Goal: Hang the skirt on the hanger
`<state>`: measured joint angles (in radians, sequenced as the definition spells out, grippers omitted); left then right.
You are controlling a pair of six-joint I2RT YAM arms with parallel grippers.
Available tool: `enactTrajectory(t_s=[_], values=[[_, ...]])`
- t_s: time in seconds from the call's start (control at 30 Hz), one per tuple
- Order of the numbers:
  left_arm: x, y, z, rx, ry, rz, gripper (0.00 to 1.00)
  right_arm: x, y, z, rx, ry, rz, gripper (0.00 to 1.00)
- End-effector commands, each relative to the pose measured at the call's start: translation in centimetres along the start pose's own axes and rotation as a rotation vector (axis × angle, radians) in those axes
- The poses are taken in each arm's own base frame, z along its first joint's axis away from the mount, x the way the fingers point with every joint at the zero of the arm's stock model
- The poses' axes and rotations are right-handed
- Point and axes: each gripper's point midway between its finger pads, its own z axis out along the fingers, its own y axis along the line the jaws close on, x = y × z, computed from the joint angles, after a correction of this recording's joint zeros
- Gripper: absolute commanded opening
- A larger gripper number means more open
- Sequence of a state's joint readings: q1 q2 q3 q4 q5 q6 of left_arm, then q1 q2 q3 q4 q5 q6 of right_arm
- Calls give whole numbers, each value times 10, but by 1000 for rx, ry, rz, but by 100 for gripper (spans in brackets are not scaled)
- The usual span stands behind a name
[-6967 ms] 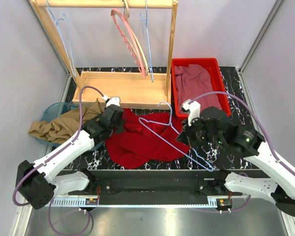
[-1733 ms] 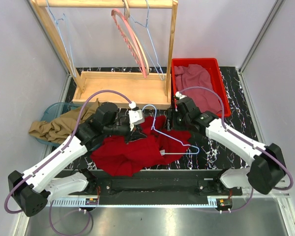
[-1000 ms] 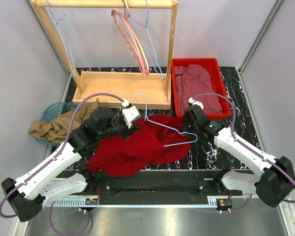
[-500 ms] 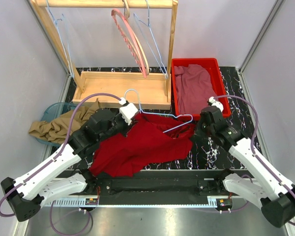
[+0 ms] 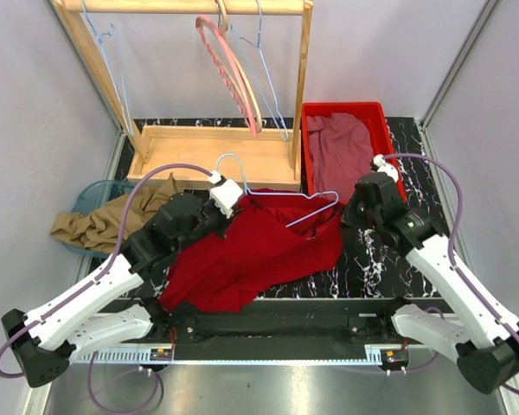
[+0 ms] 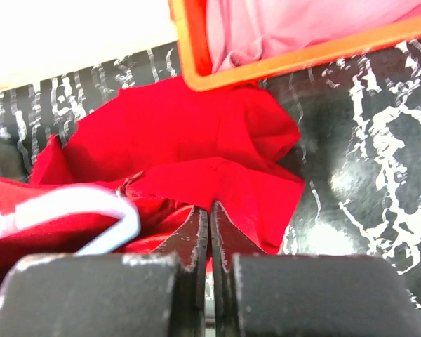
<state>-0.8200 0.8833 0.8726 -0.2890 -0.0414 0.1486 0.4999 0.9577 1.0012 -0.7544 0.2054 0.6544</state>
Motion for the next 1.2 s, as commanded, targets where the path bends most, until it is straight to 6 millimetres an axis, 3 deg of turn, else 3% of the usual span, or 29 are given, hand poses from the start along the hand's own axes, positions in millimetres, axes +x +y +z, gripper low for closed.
enactTrajectory(t_s=[0.0,0.13,0.43,0.57,0.73,0.9,1.03,1.17], values=[[-23,-1,-1,-6,-93,6,0,-40,6,11,54,-85,-17,0],[-15,5,5,-48,-62,7,0,-61,6,14,69,-115,-3,0],[-1,36,14,-254,20,21,0,-71,-4,16,77,-112,14,0],[-2,25,19,-205,20,31,0,-76,3,9,53,-113,7,0],[-6,6,22,-143,5,41,0,-97,9,1,68,-145,-28,0],[-8,7,23,-213,23,72,0,-112,23,-1,37,-152,-39,0],[-16,2,28,-236,13,82,0,-105,44,-7,-85,-115,-74,0],[-27,-9,42,-210,6,100,0,-85,70,-23,-274,-46,-135,0]])
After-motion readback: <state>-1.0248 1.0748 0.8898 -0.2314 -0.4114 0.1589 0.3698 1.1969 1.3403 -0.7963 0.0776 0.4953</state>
